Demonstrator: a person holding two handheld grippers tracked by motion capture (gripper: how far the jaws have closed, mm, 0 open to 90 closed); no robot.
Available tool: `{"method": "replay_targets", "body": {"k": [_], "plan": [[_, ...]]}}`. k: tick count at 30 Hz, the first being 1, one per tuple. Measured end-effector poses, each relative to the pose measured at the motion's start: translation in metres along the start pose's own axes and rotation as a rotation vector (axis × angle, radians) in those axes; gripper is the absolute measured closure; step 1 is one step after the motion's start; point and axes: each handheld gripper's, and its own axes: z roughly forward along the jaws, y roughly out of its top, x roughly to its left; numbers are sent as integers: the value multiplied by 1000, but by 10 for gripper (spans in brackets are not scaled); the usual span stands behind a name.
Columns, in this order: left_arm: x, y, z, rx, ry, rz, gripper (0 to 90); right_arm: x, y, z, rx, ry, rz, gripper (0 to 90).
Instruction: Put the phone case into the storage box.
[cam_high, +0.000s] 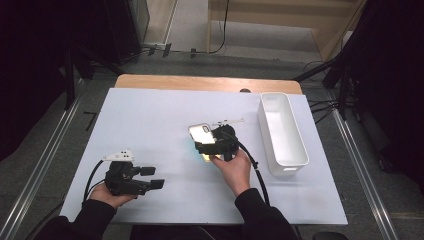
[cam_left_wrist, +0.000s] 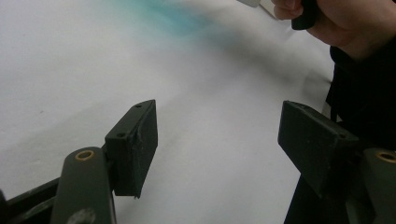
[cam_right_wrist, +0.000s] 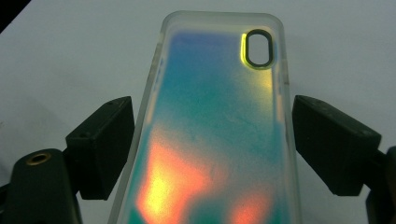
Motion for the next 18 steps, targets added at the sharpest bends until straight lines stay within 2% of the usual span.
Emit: {"method": "replay_targets", "body": {"k": [6, 9, 12, 15, 18], "plan": [[1, 1, 1, 5, -6, -9, 282, -10, -4, -11, -2, 21, 6, 145], [1, 2, 2, 4, -13, -22, 282, -13, -5, -17, -2, 21, -12, 145], [1, 3, 3, 9, -16, -33, 282, -17, -7, -22, 4, 53, -8, 145], [1, 5, 4, 3, -19, -40, 282, -18, -11, -29, 6, 55, -43, 145], [-1, 7, 5, -2, -14, -24, 283, -20, -16, -34, 10, 83, -61, 145]]}}
